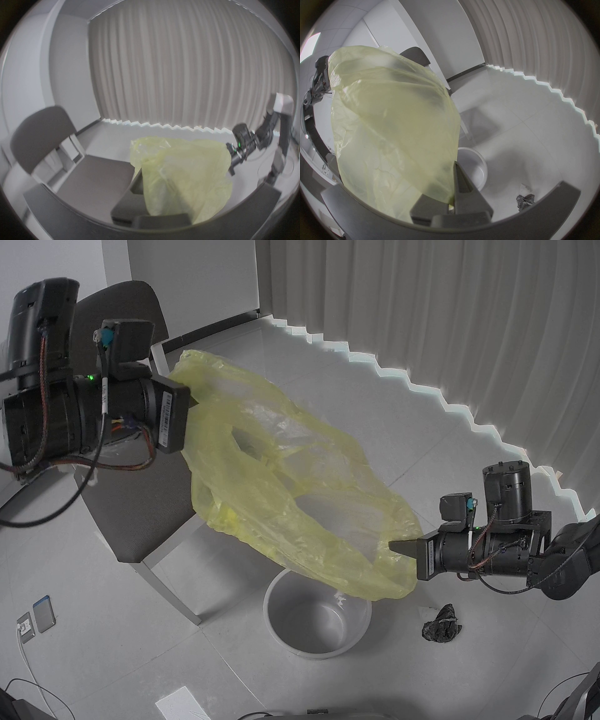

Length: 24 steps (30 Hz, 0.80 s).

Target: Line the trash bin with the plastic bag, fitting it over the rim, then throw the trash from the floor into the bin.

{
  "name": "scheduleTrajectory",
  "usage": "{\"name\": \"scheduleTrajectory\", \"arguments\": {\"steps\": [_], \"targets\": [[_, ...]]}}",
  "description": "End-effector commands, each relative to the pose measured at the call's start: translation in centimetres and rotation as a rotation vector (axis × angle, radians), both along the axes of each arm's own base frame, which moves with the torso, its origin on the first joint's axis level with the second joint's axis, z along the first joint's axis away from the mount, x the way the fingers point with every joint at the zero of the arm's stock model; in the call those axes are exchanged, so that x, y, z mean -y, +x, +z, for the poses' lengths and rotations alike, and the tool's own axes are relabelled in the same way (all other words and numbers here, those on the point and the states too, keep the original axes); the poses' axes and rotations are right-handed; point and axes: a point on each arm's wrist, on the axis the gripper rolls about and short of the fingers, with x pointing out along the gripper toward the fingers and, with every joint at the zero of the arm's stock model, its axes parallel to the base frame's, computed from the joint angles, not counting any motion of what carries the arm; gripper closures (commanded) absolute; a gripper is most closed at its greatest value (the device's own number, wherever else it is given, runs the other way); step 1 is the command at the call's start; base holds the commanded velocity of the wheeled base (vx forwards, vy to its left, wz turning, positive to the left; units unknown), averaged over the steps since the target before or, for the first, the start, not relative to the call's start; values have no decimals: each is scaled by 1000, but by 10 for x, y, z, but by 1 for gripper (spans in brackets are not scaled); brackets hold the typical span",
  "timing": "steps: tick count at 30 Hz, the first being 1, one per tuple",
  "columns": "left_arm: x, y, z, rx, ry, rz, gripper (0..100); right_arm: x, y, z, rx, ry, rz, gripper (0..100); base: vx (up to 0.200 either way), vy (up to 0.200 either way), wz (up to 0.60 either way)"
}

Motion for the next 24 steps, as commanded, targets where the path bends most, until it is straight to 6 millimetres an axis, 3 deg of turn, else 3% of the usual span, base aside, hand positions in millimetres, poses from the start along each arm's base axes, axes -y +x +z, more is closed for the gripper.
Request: {"name": "scheduleTrajectory", "arguments": {"steps": [1, 9, 18, 24], "targets": [[42, 4, -44, -179, -201, 134, 100, 23, 7, -13, -31, -42, -64, 100, 0, 0, 0], [45, 12, -128, -380, -223, 230, 100, 26, 11, -32, -99, -96, -66, 100, 0, 0, 0], [32, 19, -186, -451, -253, 253, 100, 19, 11, -62, -180, -149, -38, 100, 0, 0, 0], [34, 32, -221, -508, -301, 284, 100, 16, 16, -83, -226, -188, -21, 100, 0, 0, 0]]}}
